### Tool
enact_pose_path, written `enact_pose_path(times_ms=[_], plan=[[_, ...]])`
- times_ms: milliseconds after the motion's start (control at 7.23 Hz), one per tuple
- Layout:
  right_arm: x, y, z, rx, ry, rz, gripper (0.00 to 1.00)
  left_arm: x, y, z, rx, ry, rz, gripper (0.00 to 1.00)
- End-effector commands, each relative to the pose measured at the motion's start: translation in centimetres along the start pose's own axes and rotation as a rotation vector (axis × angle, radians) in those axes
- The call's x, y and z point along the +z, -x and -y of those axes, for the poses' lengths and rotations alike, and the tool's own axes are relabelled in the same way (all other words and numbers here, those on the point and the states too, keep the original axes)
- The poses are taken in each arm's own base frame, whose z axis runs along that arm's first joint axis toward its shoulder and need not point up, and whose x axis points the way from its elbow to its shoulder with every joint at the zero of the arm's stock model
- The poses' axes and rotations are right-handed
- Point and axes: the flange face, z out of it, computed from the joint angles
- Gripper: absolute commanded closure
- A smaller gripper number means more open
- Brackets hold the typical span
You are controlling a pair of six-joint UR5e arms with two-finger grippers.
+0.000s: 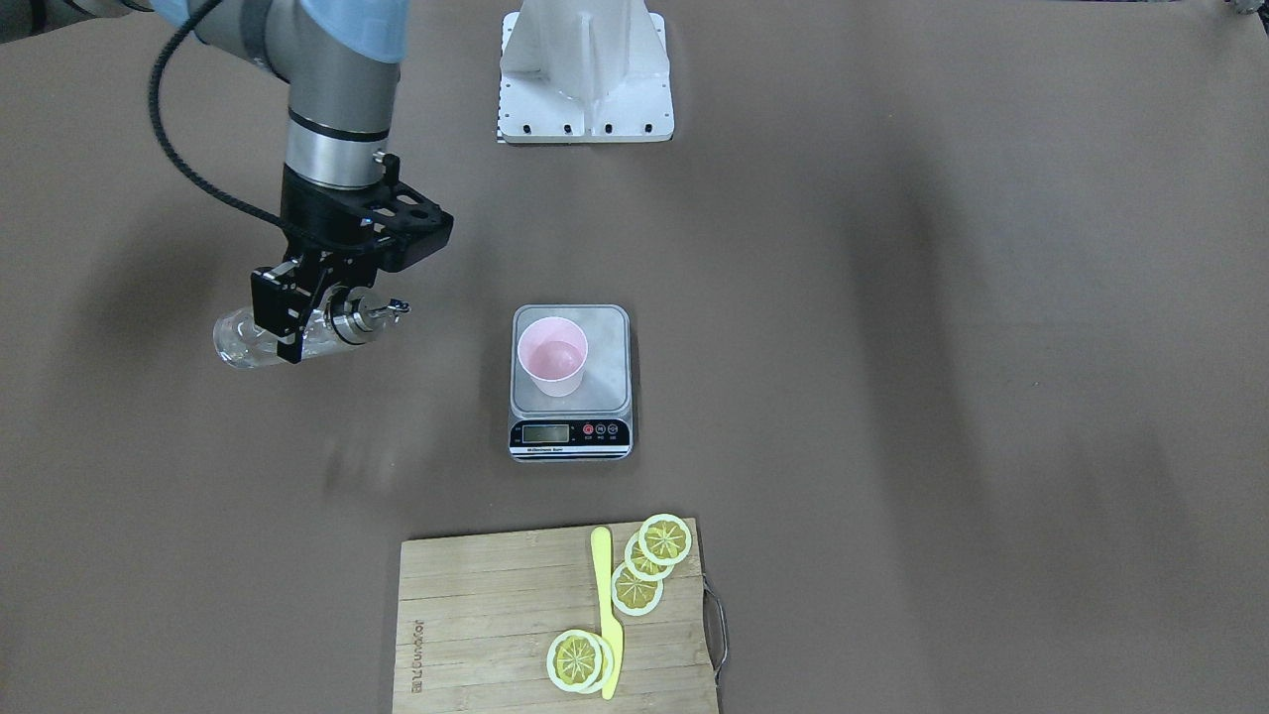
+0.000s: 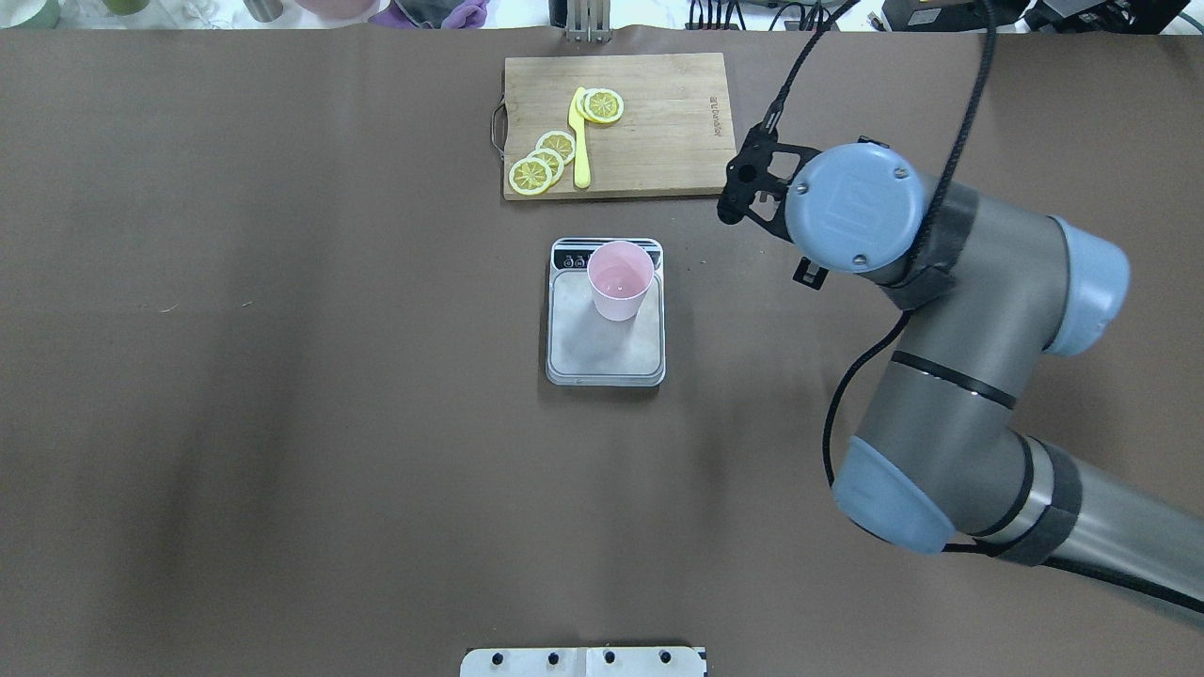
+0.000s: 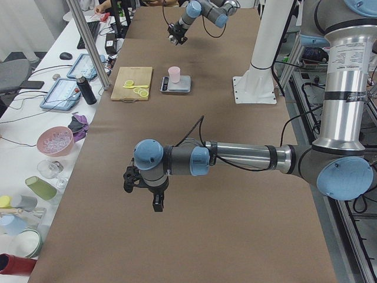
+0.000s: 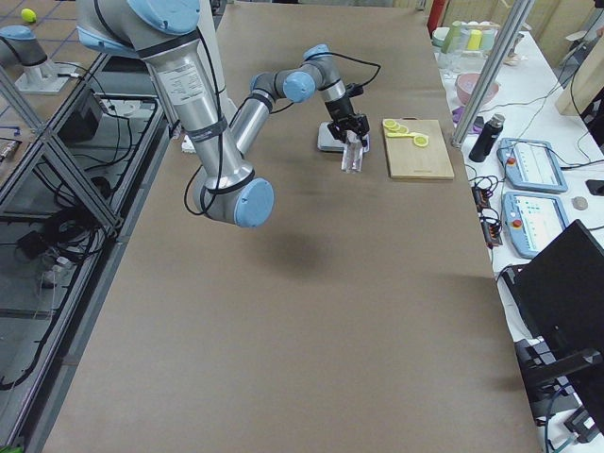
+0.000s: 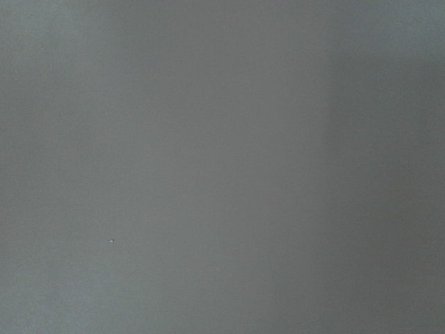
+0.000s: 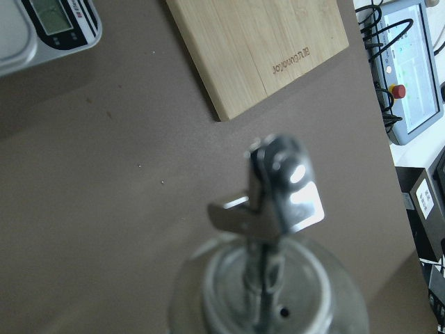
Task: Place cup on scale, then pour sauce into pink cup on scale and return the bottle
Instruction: 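Tilt the bottle upright and carry it back with the right gripper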
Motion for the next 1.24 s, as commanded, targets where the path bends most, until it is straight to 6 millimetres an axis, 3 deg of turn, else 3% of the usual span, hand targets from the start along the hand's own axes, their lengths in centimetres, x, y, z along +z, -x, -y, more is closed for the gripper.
enact_pose_path(times_ms=[0,691,968,1106], plan=[[1.4,-3.0,-6.3,0.053,-0.125,0.078,0.87,-0.1,0.0,0.0,0.002,-0.002,-0.002,0.00],[5.8,-8.8,-23.8,0.191,-0.312,0.350,0.86,0.0,0.0,0.0,0.012,-0.002,0.002,0.00],[11.0,-10.9,-29.5,0.204,-0.395,0.401,0.86,-0.1,-0.1,0.0,0.018,-0.009,0.002,0.00],[12.3,-12.2,-32.2,0.220,-0.426,0.424,0.86,-0.1,0.0,-0.1,0.025,-0.017,0.002,0.00]])
